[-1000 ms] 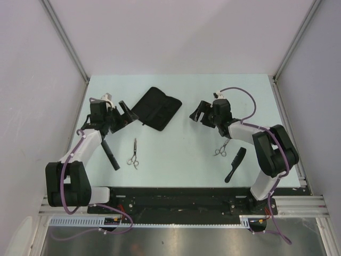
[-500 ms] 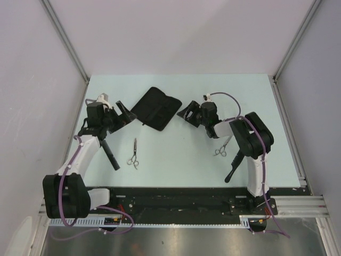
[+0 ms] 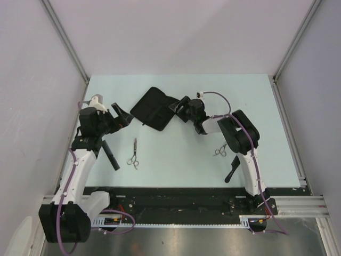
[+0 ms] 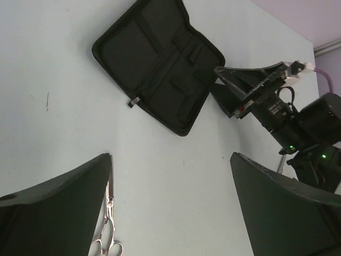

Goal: Sort the hair-cutting tools

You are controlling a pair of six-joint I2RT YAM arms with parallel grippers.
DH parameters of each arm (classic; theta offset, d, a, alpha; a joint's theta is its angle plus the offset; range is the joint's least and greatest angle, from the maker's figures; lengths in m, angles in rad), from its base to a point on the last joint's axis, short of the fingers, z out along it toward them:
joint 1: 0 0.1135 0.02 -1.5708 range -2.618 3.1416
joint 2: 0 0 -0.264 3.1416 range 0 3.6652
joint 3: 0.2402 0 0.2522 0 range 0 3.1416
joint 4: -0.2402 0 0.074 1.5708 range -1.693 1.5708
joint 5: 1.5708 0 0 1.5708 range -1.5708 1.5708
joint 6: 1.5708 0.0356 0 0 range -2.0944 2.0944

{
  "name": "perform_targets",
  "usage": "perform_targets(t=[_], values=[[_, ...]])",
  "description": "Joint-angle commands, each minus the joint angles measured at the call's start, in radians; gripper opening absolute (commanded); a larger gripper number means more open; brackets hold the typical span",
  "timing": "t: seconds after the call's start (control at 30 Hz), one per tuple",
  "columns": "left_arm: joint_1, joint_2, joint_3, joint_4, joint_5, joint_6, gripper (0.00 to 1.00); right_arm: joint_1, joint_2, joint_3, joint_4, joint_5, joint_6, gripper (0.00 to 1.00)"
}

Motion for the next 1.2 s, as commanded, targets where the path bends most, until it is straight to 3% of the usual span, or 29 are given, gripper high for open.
perform_targets(t=[0.0, 0.07, 0.2, 0.27, 0.43, 0.47, 0.67, 0.8, 0.97, 1.17], values=[[0.002, -0.06, -0.015, 0.01, 0.021, 0.039, 1.0, 0.002, 0.093, 0.07, -0.112, 0.099, 0.051, 0.68], [0.001, -0.07, -0.024, 0.009, 0.018, 0.036, 1.0, 0.002, 0.122, 0.088, -0.11, 0.102, 0.054, 0.56], [0.002, -0.077, -0.033, 0.007, 0.014, 0.044, 1.0, 0.003, 0.14, 0.102, -0.149, 0.147, 0.095, 0.5], [0.002, -0.078, -0.03, 0.004, 0.017, 0.056, 1.0, 0.003, 0.136, 0.104, -0.185, 0.164, 0.094, 0.41], [0.004, -0.074, -0.021, -0.005, -0.002, 0.085, 1.0, 0.002, 0.107, 0.101, -0.265, 0.191, 0.072, 0.03], [0.004, -0.072, -0.019, -0.009, -0.006, 0.087, 1.0, 0.002, 0.101, 0.092, -0.274, 0.194, 0.068, 0.0], [0.002, -0.055, 0.01, -0.063, -0.078, 0.101, 1.0, -0.042, 0.015, 0.0, -0.345, 0.175, 0.094, 0.0], [0.002, -0.043, 0.042, -0.103, -0.112, 0.09, 1.0, -0.088, -0.085, -0.153, -0.345, 0.151, 0.079, 0.0], [0.004, -0.034, 0.044, -0.138, -0.15, 0.039, 1.0, -0.107, -0.236, -0.25, -0.512, 0.112, 0.037, 0.0], [0.004, -0.003, 0.027, -0.275, -0.342, -0.079, 1.0, -0.087, -0.382, -0.436, -0.563, 0.082, 0.135, 0.02]])
